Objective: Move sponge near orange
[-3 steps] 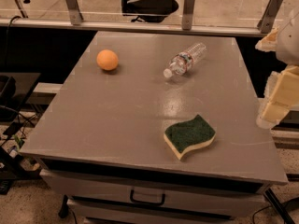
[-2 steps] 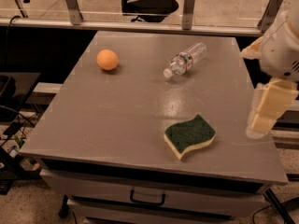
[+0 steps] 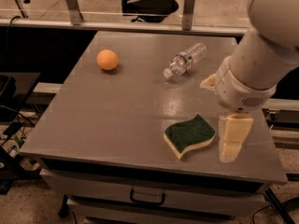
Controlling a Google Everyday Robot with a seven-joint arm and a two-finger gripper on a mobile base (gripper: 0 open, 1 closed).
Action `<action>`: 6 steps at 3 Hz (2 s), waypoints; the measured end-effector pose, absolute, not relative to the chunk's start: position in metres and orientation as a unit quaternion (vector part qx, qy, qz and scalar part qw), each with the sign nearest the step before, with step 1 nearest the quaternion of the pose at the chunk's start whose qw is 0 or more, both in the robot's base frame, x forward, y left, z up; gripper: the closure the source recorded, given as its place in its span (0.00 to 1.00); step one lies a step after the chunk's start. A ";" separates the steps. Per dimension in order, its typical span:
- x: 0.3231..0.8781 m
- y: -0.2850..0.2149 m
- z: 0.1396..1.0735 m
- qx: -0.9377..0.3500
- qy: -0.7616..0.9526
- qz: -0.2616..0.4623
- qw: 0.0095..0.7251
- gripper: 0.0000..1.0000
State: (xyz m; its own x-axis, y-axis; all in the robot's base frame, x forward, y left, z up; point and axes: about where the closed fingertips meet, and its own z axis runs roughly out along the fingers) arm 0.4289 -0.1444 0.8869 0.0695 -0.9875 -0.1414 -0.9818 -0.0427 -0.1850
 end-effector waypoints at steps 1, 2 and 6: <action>0.433 -0.130 0.861 -0.746 0.659 0.003 0.094 0.00; 0.435 -0.124 0.845 -0.760 0.645 0.015 0.076 0.00; 0.458 -0.071 0.861 -0.775 0.628 0.044 0.060 0.93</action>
Offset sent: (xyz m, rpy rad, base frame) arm 0.0087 0.0268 -0.0631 -0.0466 0.1380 0.1619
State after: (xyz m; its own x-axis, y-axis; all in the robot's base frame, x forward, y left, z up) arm 0.4581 -0.0706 0.8606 0.2071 -0.9678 -0.1434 -0.9783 -0.2038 -0.0371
